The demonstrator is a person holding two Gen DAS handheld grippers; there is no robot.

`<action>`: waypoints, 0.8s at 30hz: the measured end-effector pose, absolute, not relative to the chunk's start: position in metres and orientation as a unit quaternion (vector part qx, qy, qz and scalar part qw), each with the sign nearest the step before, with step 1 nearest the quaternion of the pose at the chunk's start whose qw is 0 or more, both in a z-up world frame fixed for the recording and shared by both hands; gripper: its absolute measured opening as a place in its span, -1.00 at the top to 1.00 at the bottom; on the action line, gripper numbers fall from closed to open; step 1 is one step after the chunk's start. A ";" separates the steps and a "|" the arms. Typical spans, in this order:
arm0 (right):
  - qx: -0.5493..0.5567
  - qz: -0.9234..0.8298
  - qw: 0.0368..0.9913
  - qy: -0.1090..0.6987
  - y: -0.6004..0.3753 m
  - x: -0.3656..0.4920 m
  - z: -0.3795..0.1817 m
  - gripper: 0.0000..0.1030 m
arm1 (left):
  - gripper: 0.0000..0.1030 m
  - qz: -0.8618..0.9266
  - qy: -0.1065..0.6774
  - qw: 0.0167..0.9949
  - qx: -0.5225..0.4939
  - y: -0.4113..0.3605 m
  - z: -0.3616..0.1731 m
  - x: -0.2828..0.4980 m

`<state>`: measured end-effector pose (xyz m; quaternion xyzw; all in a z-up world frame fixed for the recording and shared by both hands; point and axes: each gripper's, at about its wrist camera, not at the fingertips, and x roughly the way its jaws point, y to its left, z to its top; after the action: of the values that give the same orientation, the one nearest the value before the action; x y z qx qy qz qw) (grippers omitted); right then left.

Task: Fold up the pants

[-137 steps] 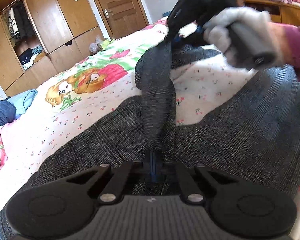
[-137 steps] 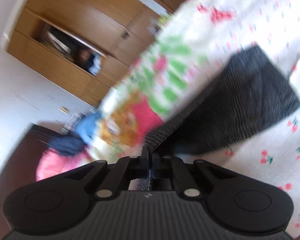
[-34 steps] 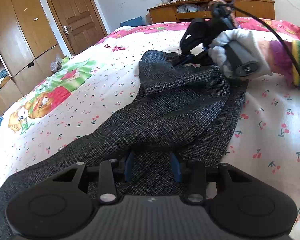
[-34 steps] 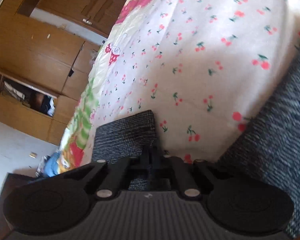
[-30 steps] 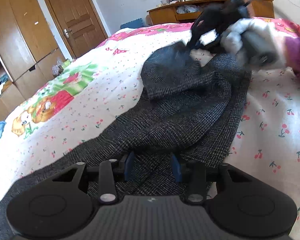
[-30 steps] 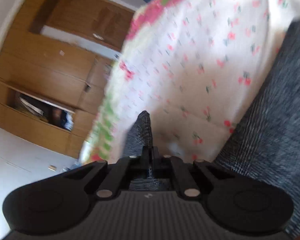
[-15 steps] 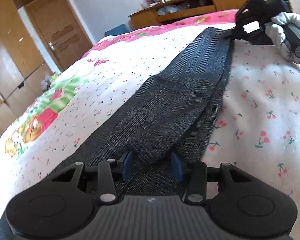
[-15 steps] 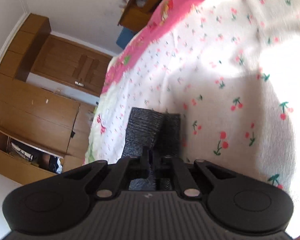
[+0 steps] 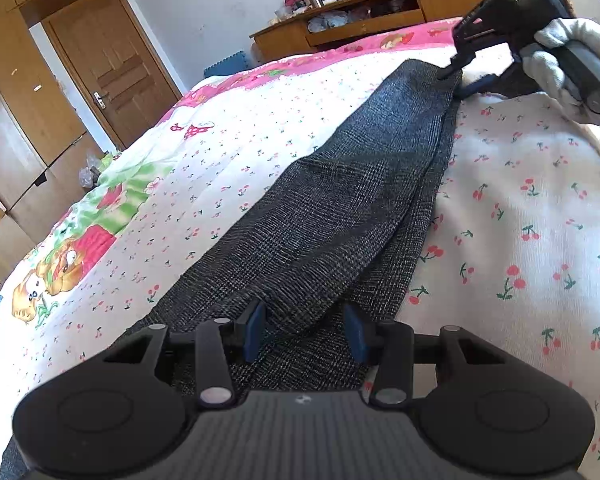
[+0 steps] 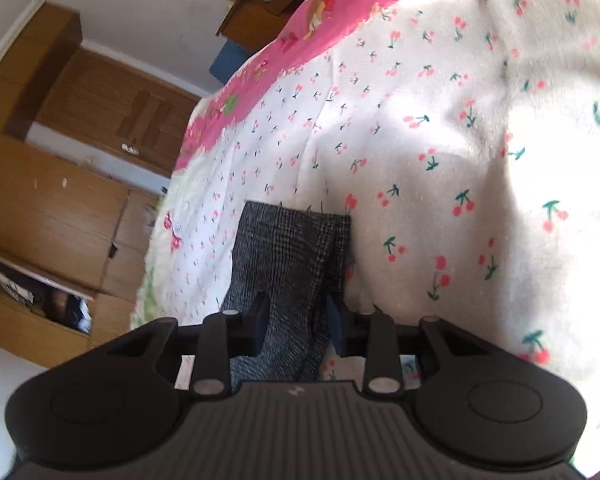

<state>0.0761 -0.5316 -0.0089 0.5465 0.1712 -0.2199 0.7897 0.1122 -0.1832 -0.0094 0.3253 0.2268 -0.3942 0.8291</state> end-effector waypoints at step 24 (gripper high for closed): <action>0.553 -0.060 0.827 0.084 -0.518 0.087 0.083 0.83 | -0.13 -0.370 0.179 0.858 0.309 -0.171 0.030 0.104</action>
<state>0.0872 -0.5182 0.0832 0.5530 0.0842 -0.0602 0.8267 0.1041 -0.1715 0.0298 0.3091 0.1787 -0.3703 0.8575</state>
